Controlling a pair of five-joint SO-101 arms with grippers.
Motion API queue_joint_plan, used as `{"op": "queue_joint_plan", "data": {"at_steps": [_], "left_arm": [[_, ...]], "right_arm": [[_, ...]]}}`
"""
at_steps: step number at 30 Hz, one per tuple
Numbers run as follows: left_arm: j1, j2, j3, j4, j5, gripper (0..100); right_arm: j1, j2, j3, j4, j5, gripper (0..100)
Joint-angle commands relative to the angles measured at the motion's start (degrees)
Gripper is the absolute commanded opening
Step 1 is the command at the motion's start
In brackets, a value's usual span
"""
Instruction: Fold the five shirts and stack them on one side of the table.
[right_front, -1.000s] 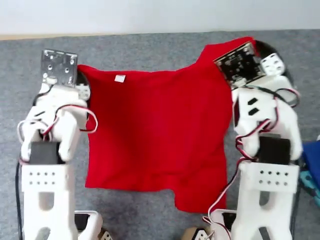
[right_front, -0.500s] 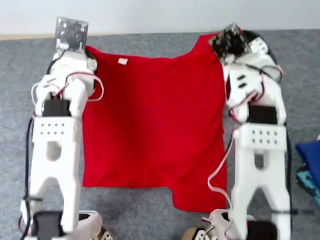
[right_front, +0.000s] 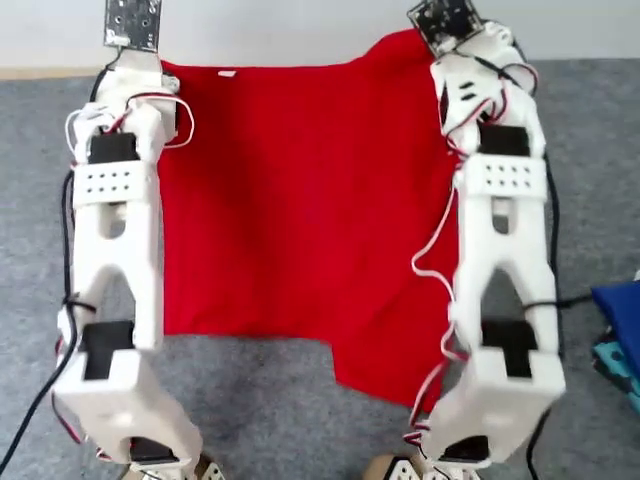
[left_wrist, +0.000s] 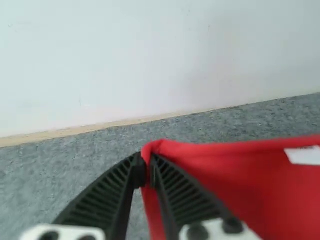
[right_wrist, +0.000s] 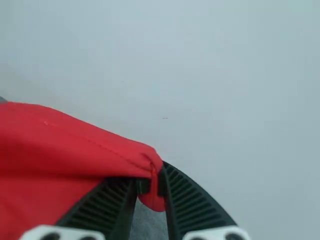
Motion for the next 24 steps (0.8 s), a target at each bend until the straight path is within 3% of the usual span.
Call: {"op": "queue_joint_plan", "data": {"at_steps": [1, 6, 14, 20, 24], "left_arm": [[-0.97, 2.99, -6.64, -1.32, -0.26, 0], [-0.88, 9.05, -13.14, -0.26, -0.26, 0], [-0.97, 17.32, -26.51, 11.25, -0.26, 0], [-0.97, 18.37, -33.36, 24.62, -0.26, 0], [-0.97, 18.37, -36.53, 35.87, -2.2, 0]], "right_arm": [[-0.4, 5.58, -11.6, -0.84, -0.44, 0.9], [-1.45, 13.76, -21.19, 0.04, 1.14, 0.9], [-2.15, 20.62, -32.0, 6.02, 1.32, 0.9], [-2.07, 20.53, -36.22, 16.92, 1.41, 0.9], [-1.98, 20.62, -42.99, 32.66, 1.49, 0.9]]}}
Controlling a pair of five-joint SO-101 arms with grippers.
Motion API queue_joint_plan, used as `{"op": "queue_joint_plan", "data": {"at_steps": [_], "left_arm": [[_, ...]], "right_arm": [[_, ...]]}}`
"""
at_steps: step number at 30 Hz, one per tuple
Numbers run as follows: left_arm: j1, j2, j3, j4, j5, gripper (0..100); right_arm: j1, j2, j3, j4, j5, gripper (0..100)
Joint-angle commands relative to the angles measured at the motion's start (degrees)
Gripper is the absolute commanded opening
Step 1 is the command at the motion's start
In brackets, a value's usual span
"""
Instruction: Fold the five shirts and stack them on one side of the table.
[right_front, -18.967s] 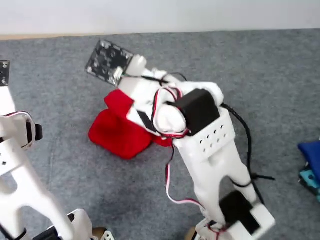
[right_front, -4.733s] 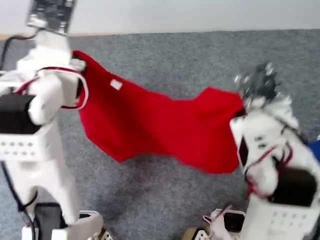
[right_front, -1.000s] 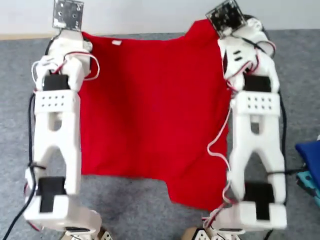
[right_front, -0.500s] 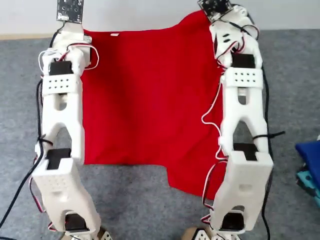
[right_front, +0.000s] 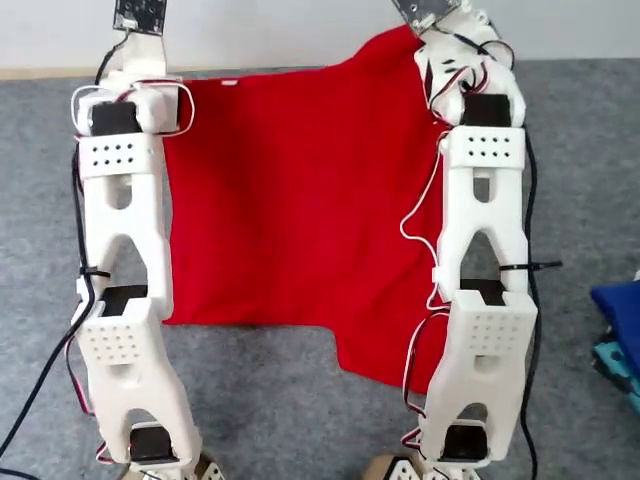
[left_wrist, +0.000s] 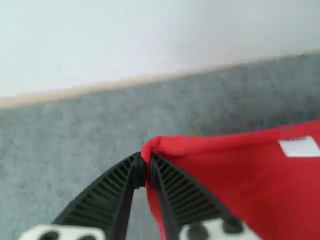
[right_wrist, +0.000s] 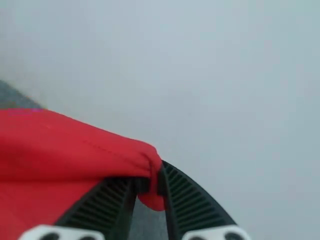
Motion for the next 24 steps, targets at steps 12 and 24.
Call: {"op": "queue_joint_plan", "data": {"at_steps": [12, 24], "left_arm": [[-2.99, -1.05, -4.97, 34.99, -14.07, 0], [-4.4, -3.6, 9.01, 34.99, -16.62, 0]], "right_arm": [[1.89, -1.27, -21.71, 50.95, 0.53, 0.9], [2.51, -7.6, -14.51, 57.98, 0.18, 0.9]]}}
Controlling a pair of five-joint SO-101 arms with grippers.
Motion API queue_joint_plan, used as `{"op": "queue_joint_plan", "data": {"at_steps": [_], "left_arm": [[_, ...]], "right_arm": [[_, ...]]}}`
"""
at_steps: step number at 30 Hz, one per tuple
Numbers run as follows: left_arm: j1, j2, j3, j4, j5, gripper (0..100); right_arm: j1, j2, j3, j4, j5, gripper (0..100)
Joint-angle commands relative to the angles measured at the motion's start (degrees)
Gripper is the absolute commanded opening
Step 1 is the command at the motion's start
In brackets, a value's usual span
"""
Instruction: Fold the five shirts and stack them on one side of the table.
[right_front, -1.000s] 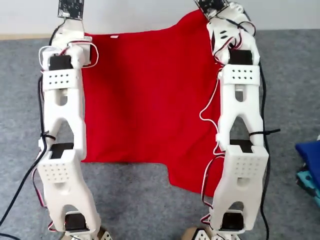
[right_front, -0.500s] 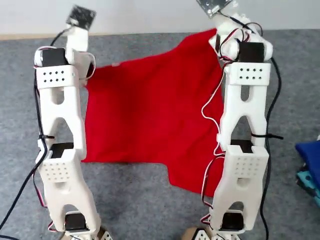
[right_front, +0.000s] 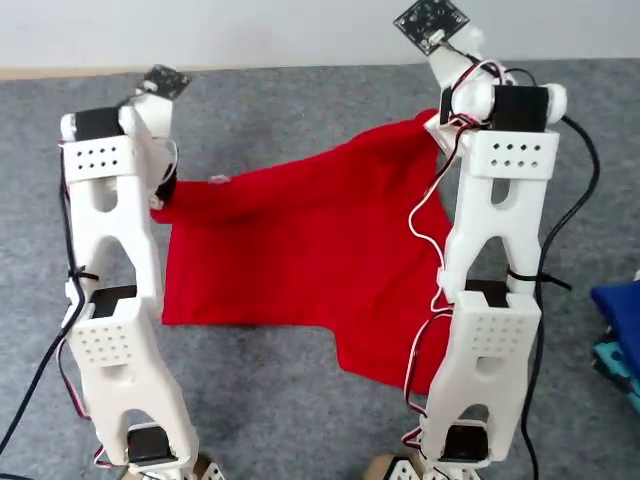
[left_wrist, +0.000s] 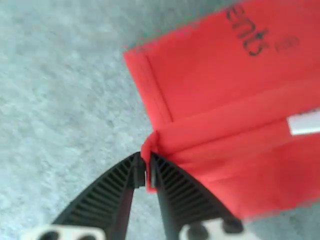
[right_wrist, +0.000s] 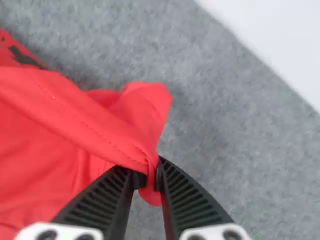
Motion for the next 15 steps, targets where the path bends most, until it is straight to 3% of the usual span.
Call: {"op": "queue_joint_plan", "data": {"at_steps": [1, 15], "left_arm": [[-0.44, -4.84, 3.82, 1.85, -0.35, 0], [1.05, -11.16, 21.14, 1.67, -2.81, 0]], "right_arm": [[1.63, -8.22, 6.95, 2.59, -0.26, 0.9], [1.63, -32.48, 50.9, 2.33, -3.08, 0.9]]}}
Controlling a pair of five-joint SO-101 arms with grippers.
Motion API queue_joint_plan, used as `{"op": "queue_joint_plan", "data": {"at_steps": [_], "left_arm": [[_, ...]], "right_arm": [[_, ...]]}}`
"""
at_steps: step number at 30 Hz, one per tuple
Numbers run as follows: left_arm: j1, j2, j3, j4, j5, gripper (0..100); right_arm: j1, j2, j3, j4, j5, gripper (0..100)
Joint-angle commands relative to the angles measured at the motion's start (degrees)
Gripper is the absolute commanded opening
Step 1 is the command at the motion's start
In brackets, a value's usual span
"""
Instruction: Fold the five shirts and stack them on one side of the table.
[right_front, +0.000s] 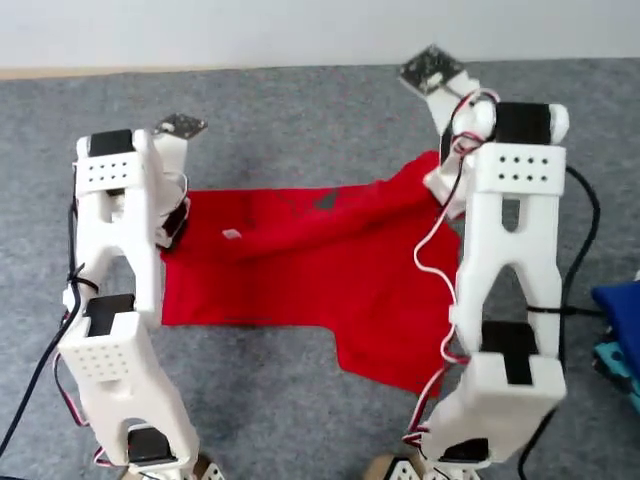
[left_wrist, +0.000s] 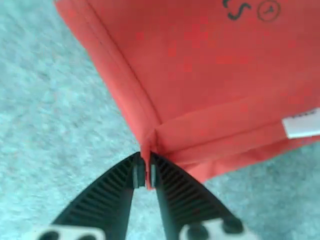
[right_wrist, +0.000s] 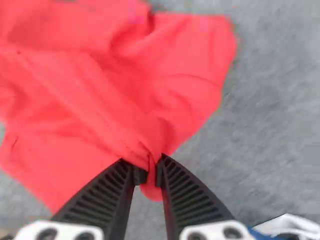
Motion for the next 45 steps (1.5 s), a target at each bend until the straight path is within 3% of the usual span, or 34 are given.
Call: {"op": "queue_joint_plan", "data": {"at_steps": [1, 21, 34, 39, 45], "left_arm": [[0.26, -4.04, 1.71, 1.67, -1.67, 0], [-0.7, -3.87, 6.2, 1.58, -4.31, 0], [-0.62, -4.04, 10.68, -1.58, -4.31, 1], [-1.85, -4.84, 9.01, -1.32, -4.13, 13], [-1.85, -9.49, 5.14, 1.49, -6.07, 15]], "right_arm": [[1.54, -7.16, 7.56, 2.33, -0.35, 0.9], [1.63, -25.1, 45.27, -0.22, 10.46, 0.9], [1.45, -26.77, 51.78, -4.26, 11.43, 1.3], [1.54, -27.56, 49.93, -0.4, 13.8, 14.4], [1.27, -33.54, 45.27, 1.8, 12.92, 23.5]]}}
